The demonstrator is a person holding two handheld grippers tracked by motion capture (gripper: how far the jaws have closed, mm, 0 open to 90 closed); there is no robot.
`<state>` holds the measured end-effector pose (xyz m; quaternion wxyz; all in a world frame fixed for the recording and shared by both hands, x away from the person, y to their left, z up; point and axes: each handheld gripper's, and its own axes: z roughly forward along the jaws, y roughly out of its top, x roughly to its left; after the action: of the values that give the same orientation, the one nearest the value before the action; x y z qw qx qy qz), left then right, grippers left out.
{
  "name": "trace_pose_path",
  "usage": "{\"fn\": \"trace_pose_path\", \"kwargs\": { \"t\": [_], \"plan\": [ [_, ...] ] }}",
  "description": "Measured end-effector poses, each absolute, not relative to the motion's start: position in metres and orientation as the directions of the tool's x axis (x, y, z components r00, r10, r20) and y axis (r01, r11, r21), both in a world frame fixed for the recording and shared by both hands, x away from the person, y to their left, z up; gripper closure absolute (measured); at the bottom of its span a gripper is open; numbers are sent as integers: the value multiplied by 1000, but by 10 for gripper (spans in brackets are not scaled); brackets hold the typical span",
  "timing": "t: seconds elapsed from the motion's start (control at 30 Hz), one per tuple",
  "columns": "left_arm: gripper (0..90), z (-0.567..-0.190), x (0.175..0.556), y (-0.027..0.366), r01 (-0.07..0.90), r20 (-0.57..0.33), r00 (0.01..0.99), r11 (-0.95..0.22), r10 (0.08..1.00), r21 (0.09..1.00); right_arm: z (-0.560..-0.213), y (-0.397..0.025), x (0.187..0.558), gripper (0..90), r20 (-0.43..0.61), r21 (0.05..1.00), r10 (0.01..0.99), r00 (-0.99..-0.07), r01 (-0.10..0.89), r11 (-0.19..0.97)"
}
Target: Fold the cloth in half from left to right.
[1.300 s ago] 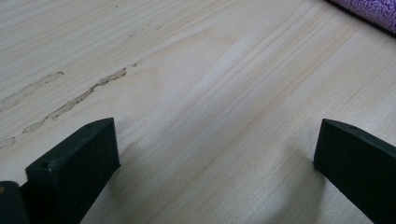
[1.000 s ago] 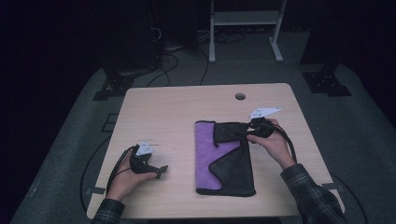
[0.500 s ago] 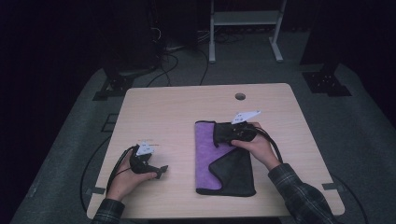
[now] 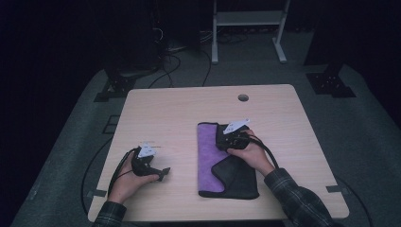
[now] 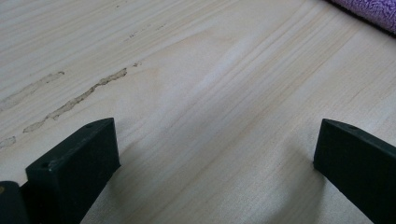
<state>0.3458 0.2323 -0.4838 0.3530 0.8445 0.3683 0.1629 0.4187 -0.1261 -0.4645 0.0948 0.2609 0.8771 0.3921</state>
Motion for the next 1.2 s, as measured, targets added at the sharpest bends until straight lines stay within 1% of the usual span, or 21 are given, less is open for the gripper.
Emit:
{"fn": "trace_pose_path", "kwargs": {
  "t": [0.03, 0.1, 0.27, 0.43, 0.7, 0.97, 1.2],
  "plan": [
    [0, -484, 346, 232, 507, 15, 676, -480, 737, 716, -464, -126, 419, 840, 36, 741, 534, -844, 382, 553],
    [0, -484, 346, 232, 507, 15, 676, -479, 737, 716, -462, -128, 420, 866, 39, 747, 545, -838, 386, 541],
    [0, -484, 346, 232, 507, 15, 676, -479, 737, 716, -450, -139, 425, 869, 35, 772, 577, -816, 389, 503],
    [0, -484, 346, 232, 509, 15, 673, -478, 739, 716, -435, -159, 435, 869, 43, 809, 637, -769, 401, 430],
    [0, -484, 346, 232, 510, 15, 672, -478, 740, 715, -424, -184, 448, 868, 49, 829, 707, -705, 424, 365],
    [0, -484, 346, 232, 511, 16, 671, -478, 741, 714, -420, -206, 465, 870, 20, 818, 779, -626, 458, 348],
    [0, -484, 346, 232, 512, 16, 670, -478, 742, 714, -427, -219, 477, 870, 2, 784, 822, -570, 511, 352]
  ]
}}
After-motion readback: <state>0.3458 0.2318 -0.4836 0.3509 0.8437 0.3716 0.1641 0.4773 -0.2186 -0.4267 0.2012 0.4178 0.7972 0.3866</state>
